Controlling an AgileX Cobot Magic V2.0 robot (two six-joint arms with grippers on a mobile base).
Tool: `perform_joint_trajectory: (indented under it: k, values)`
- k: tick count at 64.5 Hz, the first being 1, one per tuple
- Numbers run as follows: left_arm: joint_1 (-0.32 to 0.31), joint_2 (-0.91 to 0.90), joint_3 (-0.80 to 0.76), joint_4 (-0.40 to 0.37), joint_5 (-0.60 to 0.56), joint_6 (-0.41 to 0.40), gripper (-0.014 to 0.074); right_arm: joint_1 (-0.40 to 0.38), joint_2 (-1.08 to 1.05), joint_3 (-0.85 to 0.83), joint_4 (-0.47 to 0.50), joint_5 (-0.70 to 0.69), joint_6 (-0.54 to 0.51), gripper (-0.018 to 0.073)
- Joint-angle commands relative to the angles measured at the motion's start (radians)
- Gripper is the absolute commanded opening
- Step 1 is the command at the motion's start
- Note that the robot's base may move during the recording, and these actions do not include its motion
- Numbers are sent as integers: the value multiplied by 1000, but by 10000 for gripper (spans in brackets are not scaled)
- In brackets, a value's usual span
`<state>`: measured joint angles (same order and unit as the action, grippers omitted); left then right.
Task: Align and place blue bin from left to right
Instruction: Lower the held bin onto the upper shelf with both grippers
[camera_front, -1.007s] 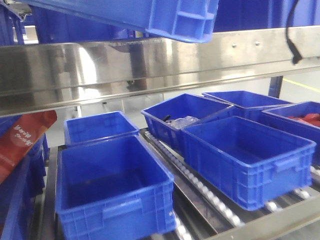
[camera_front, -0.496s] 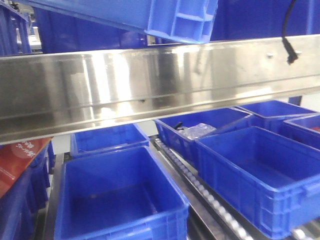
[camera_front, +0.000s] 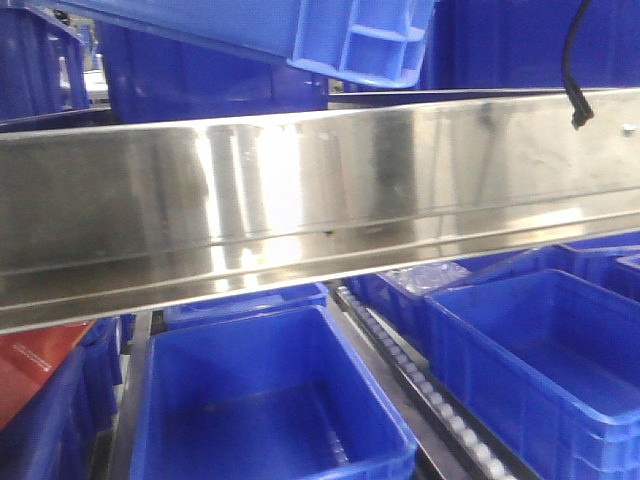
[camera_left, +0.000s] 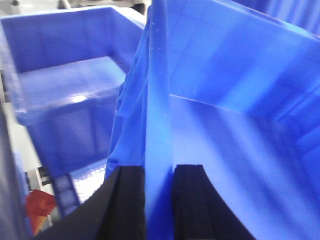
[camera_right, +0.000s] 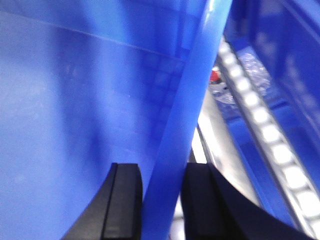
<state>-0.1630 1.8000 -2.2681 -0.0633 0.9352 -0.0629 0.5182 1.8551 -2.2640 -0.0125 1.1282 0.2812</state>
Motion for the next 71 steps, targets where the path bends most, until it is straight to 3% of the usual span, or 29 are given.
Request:
perform_joint_trajectory:
  k: [1,71]
  values:
    - [-1,-20,-16,-12,-115,0,-111,2,-20,-15,-3,-74,-36,-152]
    - [-1,-20,-16,-12,-115,0,-111,2,-20,-15,-3,-74,-36,-152]
